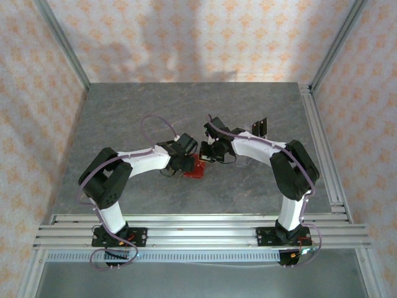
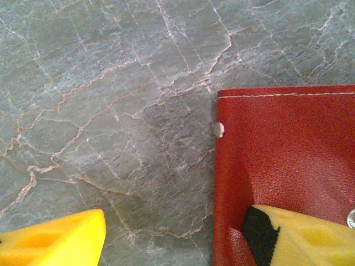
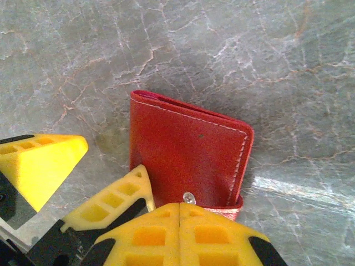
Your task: Put the credit cards into the card holder
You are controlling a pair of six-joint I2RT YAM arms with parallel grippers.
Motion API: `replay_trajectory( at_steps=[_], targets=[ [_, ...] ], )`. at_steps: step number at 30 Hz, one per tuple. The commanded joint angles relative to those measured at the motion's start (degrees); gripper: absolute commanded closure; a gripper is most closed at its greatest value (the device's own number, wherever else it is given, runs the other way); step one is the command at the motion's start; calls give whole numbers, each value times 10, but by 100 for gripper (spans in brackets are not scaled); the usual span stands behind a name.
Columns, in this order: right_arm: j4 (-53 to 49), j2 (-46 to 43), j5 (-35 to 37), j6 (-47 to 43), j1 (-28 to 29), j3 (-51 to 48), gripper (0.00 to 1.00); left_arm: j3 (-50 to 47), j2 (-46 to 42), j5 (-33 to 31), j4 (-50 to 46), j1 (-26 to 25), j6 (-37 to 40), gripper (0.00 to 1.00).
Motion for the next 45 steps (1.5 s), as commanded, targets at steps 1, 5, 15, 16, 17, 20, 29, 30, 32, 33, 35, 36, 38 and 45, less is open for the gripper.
replay_trajectory(
  at_steps=[1,5,15,16,17,20,29,30,32,33,35,36,38,45],
  targets=[
    [29,17,-6,16,4,2,100,-27,20,-5,-16,-3,-7,29],
    [34,35,-8,19,4,3,100,-28,8,-8,-18,-2,-11,29],
    [47,46,-6,22,4,-6,100,-23,-50,-13,-40,-2,-14,29],
    [48,45,-6,22,4,-6,100,-25,-56,-14,-43,-2,-13,29],
    [47,46,-6,22,4,-6,100,-28,-61,-14,-44,-2,-14,29],
    [47,45,-7,22,4,-5,100,-40,-71,-9,-44,-3,-12,29],
    [40,29,-9,19,4,-3,100,-62,-45,10,-9,-13,-20,29],
    [39,27,-9,19,5,-3,100,-61,-41,11,-9,-14,-21,29],
    [38,24,-9,18,6,-3,100,-59,-35,9,-9,-16,-21,29],
    [36,23,-9,17,7,-1,100,-59,-34,9,-9,-16,-20,29],
    [30,24,-8,14,9,2,100,-60,-32,8,-9,-17,-20,29],
    [29,26,-9,13,10,3,100,-60,-32,8,-9,-17,-20,29],
    [25,30,-5,10,11,5,100,-61,-32,8,-8,-17,-20,30],
    [19,47,-4,6,12,-6,100,-58,-31,6,-9,-17,-20,30]
  ],
)
